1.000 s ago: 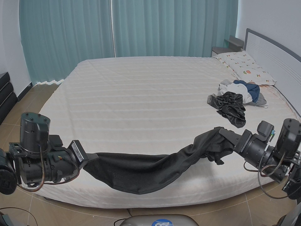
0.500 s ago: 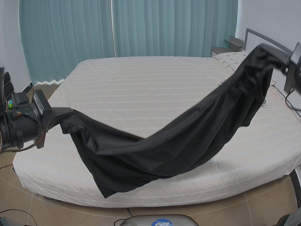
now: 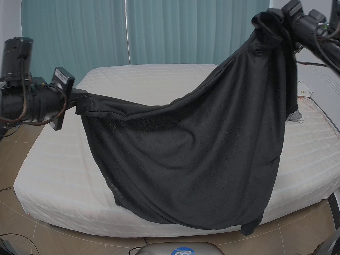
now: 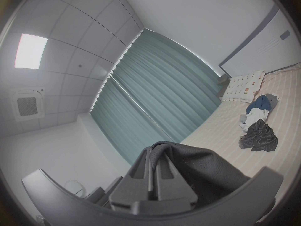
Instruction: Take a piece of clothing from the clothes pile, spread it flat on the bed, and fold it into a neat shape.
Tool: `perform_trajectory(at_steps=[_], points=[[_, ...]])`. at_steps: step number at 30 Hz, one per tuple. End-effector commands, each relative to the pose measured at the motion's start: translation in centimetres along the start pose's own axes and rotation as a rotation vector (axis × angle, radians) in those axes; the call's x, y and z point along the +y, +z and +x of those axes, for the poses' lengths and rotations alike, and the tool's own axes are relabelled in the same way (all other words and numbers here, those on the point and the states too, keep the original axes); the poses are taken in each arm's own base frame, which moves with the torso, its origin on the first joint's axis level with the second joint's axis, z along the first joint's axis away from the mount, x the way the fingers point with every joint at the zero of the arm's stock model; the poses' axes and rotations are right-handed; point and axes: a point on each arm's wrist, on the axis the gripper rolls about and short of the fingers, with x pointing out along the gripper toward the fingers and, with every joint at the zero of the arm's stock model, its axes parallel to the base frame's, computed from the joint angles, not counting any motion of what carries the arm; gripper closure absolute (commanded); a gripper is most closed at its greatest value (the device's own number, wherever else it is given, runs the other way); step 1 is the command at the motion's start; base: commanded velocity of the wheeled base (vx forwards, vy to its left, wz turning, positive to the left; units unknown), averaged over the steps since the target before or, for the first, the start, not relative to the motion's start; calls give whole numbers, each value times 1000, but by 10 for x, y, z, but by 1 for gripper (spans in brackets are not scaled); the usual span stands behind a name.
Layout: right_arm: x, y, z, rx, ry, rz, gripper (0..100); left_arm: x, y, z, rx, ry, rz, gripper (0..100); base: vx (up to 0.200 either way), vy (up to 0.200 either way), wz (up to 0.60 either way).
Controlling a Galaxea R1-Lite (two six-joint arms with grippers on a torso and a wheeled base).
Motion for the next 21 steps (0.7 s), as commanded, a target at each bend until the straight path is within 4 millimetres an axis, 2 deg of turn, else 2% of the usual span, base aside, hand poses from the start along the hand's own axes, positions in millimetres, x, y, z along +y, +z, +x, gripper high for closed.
perform_trajectory(at_steps=[1,3,4,5,11,12,13,21], points=[[-84,-86,89,66,-139,-41,100,25,7,101,28,145,-57,100,200,0,0],[-85,-88,90,67,-140,-41,100,26,7,102,28,147,-56,100,200,0,0],[-106,-107,103,73,-159,-48,100,35,4,125,35,160,-55,100,200,0,0],[-111,-109,106,68,-164,-49,100,37,3,130,35,160,-57,100,200,0,0],[-150,-146,123,65,-163,-58,100,63,-7,172,58,217,-59,100,0,0,0],[-150,-146,123,65,-163,-58,100,63,-7,172,58,217,-59,100,0,0,0],[-161,-156,127,69,-168,-72,100,74,-10,187,63,239,-60,100,0,0,0],[-192,-188,136,97,-206,-88,100,113,-10,234,67,317,-80,100,0,0,0]])
